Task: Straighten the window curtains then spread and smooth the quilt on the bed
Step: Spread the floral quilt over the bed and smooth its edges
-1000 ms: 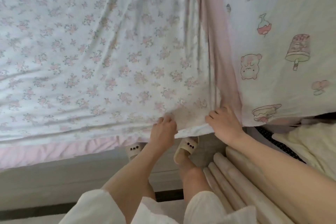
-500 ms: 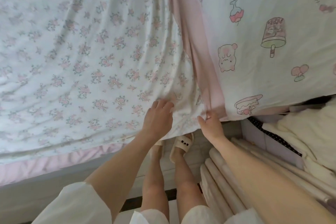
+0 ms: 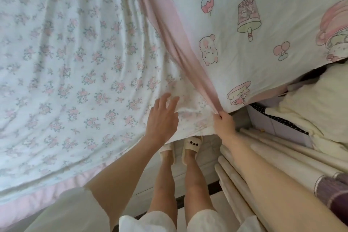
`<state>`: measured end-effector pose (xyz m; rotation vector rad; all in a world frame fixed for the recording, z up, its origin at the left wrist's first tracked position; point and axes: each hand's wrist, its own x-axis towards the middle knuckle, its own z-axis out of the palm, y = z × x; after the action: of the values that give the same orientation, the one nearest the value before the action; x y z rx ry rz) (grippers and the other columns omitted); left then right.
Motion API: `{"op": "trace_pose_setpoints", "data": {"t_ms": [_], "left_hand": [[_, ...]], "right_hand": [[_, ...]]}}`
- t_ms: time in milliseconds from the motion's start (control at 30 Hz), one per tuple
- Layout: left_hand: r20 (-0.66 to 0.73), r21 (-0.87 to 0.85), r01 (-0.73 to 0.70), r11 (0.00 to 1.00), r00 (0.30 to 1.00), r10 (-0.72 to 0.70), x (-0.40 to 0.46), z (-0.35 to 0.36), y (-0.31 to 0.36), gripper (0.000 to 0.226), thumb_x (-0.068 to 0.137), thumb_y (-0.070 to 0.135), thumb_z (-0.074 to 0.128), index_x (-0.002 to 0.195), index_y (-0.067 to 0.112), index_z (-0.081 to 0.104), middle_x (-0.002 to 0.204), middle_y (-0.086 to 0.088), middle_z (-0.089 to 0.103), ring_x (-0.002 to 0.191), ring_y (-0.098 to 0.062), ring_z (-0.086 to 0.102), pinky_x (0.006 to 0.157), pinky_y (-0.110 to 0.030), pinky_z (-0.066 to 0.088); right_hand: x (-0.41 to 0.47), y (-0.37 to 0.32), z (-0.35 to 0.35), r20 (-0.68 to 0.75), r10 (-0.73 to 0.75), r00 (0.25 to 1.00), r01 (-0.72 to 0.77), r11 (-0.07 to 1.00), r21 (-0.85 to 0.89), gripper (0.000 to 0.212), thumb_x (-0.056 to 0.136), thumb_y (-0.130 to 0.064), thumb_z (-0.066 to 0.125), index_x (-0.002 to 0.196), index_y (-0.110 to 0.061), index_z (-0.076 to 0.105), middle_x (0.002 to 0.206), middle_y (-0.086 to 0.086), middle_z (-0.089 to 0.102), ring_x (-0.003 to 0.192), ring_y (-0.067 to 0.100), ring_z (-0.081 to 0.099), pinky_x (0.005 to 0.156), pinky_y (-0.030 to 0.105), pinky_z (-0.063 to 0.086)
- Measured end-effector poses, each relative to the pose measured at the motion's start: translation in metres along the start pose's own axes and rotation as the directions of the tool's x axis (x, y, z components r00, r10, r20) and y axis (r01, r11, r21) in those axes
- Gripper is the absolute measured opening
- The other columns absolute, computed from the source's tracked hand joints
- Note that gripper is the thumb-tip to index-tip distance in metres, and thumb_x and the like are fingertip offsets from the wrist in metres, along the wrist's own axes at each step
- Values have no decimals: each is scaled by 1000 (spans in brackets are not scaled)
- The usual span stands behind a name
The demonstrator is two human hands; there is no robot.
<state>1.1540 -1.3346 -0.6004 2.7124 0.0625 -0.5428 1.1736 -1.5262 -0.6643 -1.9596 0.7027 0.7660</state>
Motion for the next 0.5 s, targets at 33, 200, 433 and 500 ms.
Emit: {"op": "trace_pose_setpoints", "data": {"t_ms": [33, 200, 433, 500], "left_hand": [[-33, 36, -23, 999, 999, 24, -9, 3, 2, 42, 86, 15, 60, 126, 14, 51, 134, -14, 45, 116, -33, 50, 89, -44, 49], [190, 170, 14, 985, 981, -47, -41, 29, 11, 49, 90, 32, 49, 138, 26, 39, 151, -9, 29, 140, -32, 23, 113, -49, 20], [487, 45, -33, 998, 873, 7, -26, 34, 17, 37, 95, 36, 38, 126, 30, 57, 146, 3, 39, 136, -27, 26, 111, -49, 21], [444, -61, 19, 998, 896, 10, -18, 22, 5, 35, 97, 29, 38, 126, 25, 56, 138, 1, 50, 127, -23, 41, 105, -42, 33]], "right_hand": [[-5, 7, -8, -12, -41, 999, 40, 998, -53, 23, 95, -10, 40, 82, -7, 59, 76, 2, 54, 77, 21, 49, 62, 27, 37], [-11, 13, -27, -14, -149, 989, 144, 971, -189, 26, 96, -10, 42, 104, -1, 64, 94, 12, 64, 85, 22, 52, 71, 28, 36], [-9, 6, -20, 67, 43, 997, -4, 866, -500, 27, 94, -11, 34, 107, -4, 56, 112, 18, 59, 96, 32, 53, 75, 33, 40], [-8, -6, -13, 88, 148, 985, -78, 838, -541, 28, 90, -7, 36, 109, -2, 55, 114, 18, 59, 95, 32, 54, 75, 32, 43]]}}
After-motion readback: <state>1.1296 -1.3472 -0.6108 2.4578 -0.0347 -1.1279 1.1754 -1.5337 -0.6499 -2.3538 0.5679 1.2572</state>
